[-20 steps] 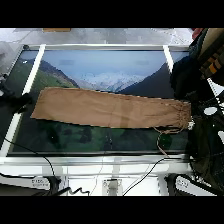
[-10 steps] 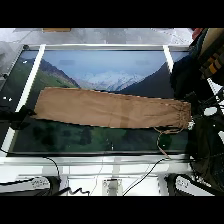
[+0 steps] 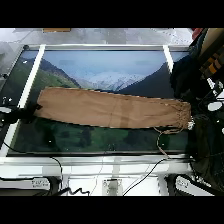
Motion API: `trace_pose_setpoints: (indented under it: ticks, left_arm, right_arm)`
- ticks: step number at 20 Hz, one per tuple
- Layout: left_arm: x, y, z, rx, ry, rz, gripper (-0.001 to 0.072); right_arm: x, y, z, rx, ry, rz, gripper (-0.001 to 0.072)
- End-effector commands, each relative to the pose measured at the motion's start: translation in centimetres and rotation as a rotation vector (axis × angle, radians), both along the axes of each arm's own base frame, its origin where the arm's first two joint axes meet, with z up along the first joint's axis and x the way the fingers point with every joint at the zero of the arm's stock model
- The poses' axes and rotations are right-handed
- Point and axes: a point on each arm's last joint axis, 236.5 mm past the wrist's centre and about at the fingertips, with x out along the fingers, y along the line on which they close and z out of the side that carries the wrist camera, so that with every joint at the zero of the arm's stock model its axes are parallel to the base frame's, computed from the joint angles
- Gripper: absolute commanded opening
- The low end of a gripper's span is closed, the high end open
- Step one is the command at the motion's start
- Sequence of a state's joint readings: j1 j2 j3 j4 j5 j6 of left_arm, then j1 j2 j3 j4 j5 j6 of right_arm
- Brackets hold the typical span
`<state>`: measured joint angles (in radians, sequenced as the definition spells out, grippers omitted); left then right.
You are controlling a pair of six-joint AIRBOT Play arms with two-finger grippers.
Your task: Fold the clothes and pants, and hang the long-sleeved shirts on hangers.
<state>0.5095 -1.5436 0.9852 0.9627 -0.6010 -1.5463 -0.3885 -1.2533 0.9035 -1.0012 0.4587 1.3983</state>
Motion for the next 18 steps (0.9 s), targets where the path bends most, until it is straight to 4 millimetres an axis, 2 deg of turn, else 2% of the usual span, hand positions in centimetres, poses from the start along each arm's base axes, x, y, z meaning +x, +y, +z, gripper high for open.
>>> trace_pose_setpoints:
  ticks: [1,2,3,4,5,6,8,10,12,15,18]
  left_arm:
    - [2.8,0.4,0.9,0.106,-0.091,0.016,0.0611]
    - [3.4,0.3,1.2,0.128,-0.113,0.016,0.0487]
    - [3.9,0.3,1.6,0.146,-0.132,0.018,0.0343]
    - [4.4,0.4,2.1,0.164,-0.152,0.023,0.0214]
    - [4.7,0.9,2.5,0.184,-0.172,0.038,0.0130]
    - [4.9,1.2,3.0,0.196,-0.187,0.046,0.0011]
    - [5.1,1.4,4.4,0.209,-0.214,0.047,0.0014]
    - [5.4,1.3,6.6,0.228,-0.253,0.038,0.0014]
    - [5.6,0.7,9.6,0.315,-0.301,-0.049,0.0014]
    - [5.1,-1.8,14.1,0.407,-0.355,-0.207,0.0013]
    - [4.1,-4.4,18.4,0.442,-0.418,-0.292,0.0014]
  right_arm:
    - [0.8,2.8,2.5,0.011,0.014,0.124,0.0690]
    - [1.5,4.0,3.7,0.004,-0.002,0.160,0.0682]
    - [2.2,5.5,4.7,-0.005,-0.022,0.196,0.0592]
    - [3.0,7.3,5.9,-0.031,-0.050,0.248,0.0391]
    - [3.9,8.8,7.1,-0.065,-0.089,0.290,0.0187]
    - [4.9,10.4,8.5,-0.095,-0.143,0.314,0.0089]
    - [6.6,13.3,10.7,-0.134,-0.251,0.330,0.0028]
    - [7.5,16.8,11.2,-0.137,-0.300,0.369,0.0028]
    - [8.0,21.4,9.8,-0.103,-0.268,0.458,0.0027]
    - [9.0,28.5,7.9,-0.054,-0.221,0.590,0.0027]
    - [9.5,35.9,5.8,0.007,-0.165,0.718,0.0026]
